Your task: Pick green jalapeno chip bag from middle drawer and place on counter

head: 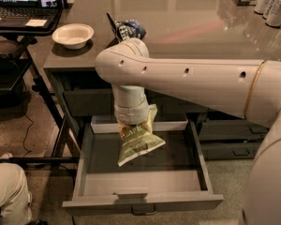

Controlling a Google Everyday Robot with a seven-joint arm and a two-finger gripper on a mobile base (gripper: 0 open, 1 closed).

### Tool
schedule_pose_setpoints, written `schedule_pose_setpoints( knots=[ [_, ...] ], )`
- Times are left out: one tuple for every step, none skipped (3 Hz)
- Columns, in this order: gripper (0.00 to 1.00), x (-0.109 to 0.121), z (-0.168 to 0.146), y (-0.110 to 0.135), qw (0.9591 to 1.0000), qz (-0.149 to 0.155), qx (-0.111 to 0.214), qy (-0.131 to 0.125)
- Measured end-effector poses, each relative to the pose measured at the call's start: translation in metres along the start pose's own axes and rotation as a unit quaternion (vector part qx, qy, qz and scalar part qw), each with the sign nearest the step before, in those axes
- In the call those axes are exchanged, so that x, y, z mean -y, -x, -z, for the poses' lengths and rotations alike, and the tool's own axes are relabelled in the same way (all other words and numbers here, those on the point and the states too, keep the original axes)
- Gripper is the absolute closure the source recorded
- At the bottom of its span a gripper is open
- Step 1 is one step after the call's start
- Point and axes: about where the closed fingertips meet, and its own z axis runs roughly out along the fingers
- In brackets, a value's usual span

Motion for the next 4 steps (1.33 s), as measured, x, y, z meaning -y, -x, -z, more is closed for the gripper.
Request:
schedule_pose_setpoints(
  knots=[
    [1.0, 0.0, 0.0, 0.0, 1.0, 0.0, 0.0, 0.0],
    [1.0, -0.004, 0.043, -0.007, 0.9996, 0.009, -0.027, -0.006],
    [1.0, 0.003, 0.106, -0.017, 0.9966, 0.028, -0.072, -0.03],
    [1.0, 0.003, 0.163, -0.032, 0.9897, 0.04, -0.114, -0.077]
  ],
)
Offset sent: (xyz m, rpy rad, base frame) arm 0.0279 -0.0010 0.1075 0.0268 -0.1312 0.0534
